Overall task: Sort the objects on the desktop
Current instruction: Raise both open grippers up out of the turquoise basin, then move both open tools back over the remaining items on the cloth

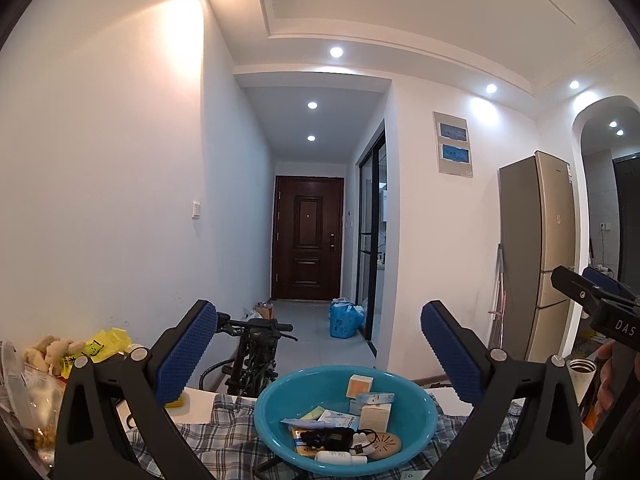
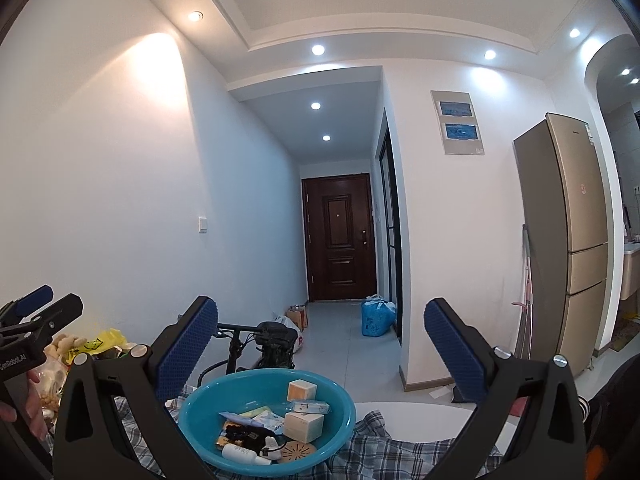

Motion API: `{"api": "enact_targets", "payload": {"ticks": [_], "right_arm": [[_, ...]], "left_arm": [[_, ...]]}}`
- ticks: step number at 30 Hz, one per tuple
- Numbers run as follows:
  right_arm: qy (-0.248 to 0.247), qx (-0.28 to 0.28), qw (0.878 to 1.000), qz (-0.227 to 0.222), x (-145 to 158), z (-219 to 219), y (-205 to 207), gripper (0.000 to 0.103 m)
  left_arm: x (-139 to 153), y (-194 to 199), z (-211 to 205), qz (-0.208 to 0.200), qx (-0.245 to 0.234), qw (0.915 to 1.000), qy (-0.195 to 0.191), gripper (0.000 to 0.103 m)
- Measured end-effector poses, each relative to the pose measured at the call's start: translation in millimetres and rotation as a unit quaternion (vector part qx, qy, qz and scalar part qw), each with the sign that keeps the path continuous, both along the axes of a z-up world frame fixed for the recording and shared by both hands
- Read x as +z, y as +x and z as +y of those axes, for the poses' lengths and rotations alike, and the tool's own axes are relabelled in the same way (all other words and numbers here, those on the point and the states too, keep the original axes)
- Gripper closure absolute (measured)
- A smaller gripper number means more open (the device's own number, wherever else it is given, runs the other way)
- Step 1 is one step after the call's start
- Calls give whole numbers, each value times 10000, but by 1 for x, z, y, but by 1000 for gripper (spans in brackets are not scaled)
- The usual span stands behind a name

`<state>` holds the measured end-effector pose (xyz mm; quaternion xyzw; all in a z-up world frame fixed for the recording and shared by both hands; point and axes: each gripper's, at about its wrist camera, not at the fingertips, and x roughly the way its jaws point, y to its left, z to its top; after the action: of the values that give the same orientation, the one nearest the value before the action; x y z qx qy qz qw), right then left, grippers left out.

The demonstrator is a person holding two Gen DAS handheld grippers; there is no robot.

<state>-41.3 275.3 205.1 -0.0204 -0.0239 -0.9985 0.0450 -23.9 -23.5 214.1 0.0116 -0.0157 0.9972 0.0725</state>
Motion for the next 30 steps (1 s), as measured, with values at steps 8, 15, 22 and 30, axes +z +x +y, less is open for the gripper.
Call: {"api": "enact_targets", "payload": {"ticks": [8,15,22,30], "right_arm": [[124,-32,9999,-34,-9,2,26,0],[-83,16,9999,77,-30,10,50,0],[36,27,9998,-204,-66,11,61,0],[111,180,9977,-637,-107,9,68,0]], "left_arm": [[-16,33,2,54,22,9997,-233,0],[-33,62,-7,316,114,9993,-135,0],[-73,67,-7,-59,182,9996,-195,0],[-124,71,-5,-556,130,9976,-390,0]]}}
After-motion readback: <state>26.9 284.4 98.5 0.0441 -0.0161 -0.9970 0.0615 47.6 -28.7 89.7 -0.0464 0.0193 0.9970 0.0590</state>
